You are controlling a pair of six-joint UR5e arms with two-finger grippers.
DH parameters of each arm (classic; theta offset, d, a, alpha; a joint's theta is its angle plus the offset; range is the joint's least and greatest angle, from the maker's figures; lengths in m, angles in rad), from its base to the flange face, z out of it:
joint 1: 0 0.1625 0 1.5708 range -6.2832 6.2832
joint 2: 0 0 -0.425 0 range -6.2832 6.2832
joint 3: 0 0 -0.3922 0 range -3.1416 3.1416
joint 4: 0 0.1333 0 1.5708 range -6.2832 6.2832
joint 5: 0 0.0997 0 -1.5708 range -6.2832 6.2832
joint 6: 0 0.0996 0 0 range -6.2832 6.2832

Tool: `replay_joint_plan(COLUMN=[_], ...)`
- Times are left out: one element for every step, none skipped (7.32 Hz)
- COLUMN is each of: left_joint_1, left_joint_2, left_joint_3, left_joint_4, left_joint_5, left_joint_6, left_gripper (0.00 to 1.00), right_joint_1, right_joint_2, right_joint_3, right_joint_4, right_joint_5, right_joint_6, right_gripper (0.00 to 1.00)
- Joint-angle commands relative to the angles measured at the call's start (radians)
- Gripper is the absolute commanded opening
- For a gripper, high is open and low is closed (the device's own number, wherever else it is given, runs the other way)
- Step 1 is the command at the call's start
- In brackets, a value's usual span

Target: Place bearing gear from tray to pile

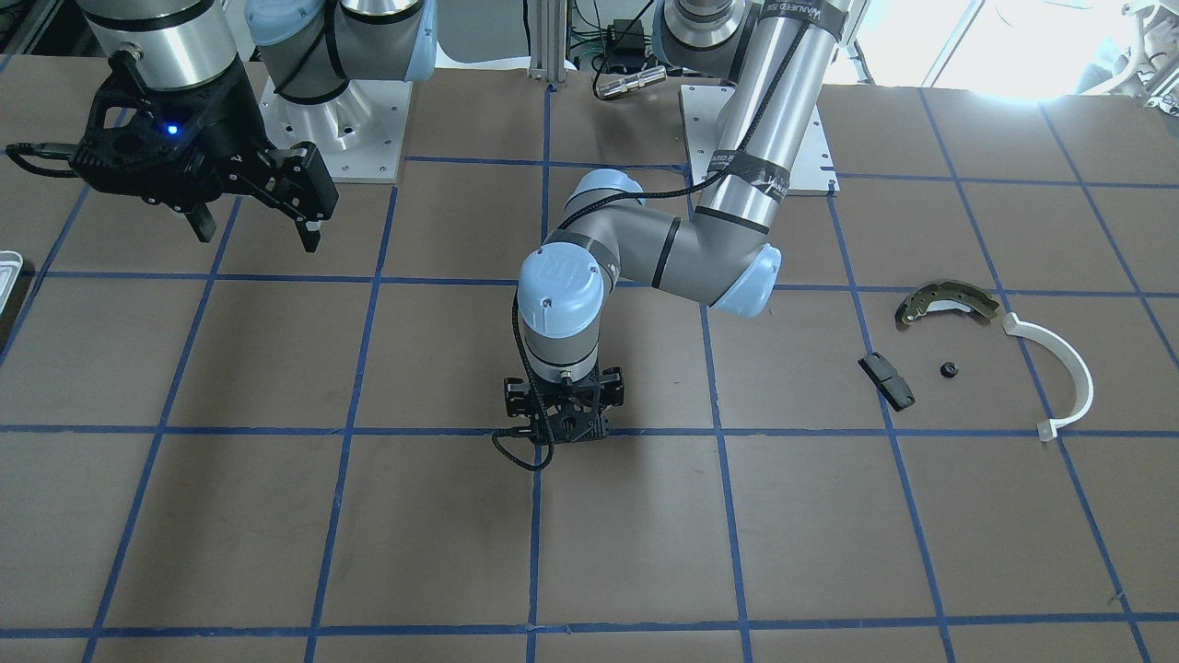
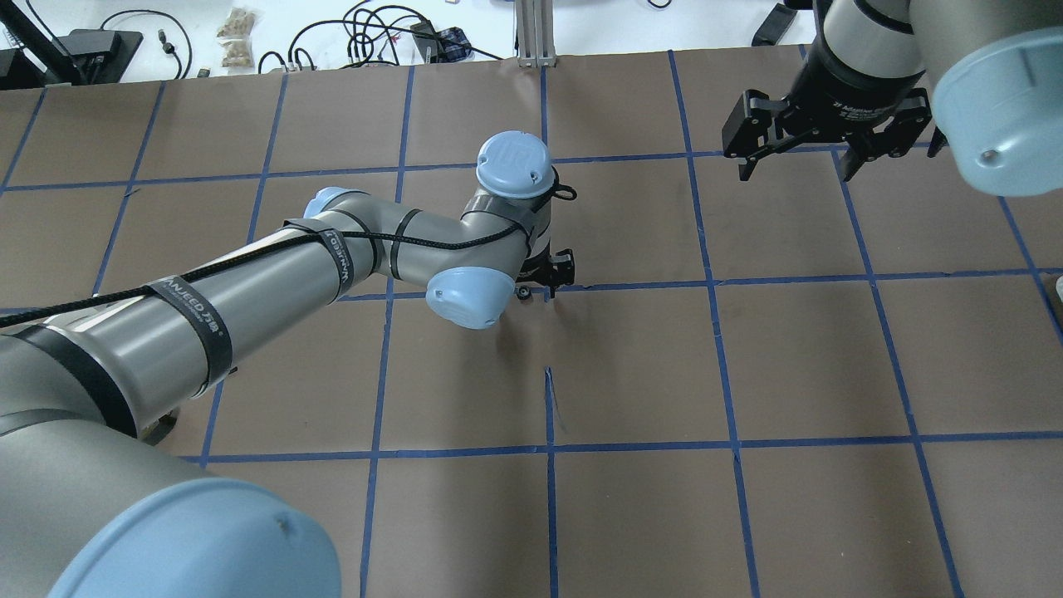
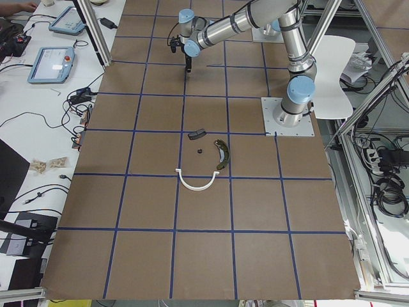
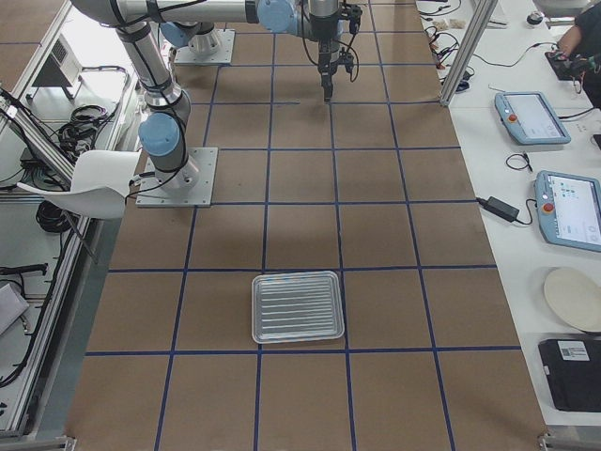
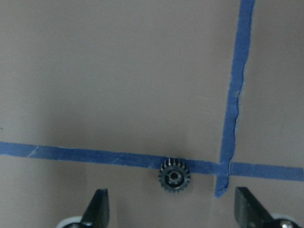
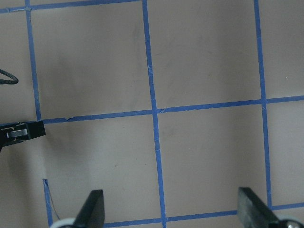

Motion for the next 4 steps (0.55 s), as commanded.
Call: replay_joint_plan(left_joint_1=[0.001,0.001,0.003,0.006], left_joint_2=[-0.011,-0.017,-0.021,-0.021], left_joint_3=[0.003,0.003,0.005,0.005], left_joint_4=[0.06,0.06,0.06,0.06], left_joint_5=[-0.001,-0.001,-0.002,0.001], left_joint_6=[0.021,0.023,0.022,0.032], left_gripper=[0.81,0.72,0.64,0.3], right_joint_1=[-0.002,0.0,-0.003,-0.003], right_joint_2=[0.001,-0.002,0.0,0.0], right_joint_3=[0.0,0.0,-0.001,-0.001], right_joint_4=[-0.002,0.0,-0.002,-0.002], right_joint_5=[-0.002,-0.002,-0.002,-0.002], right_joint_6=[0.0,0.0,0.0,0.0], right_gripper=[1.0,1.0,1.0,1.0])
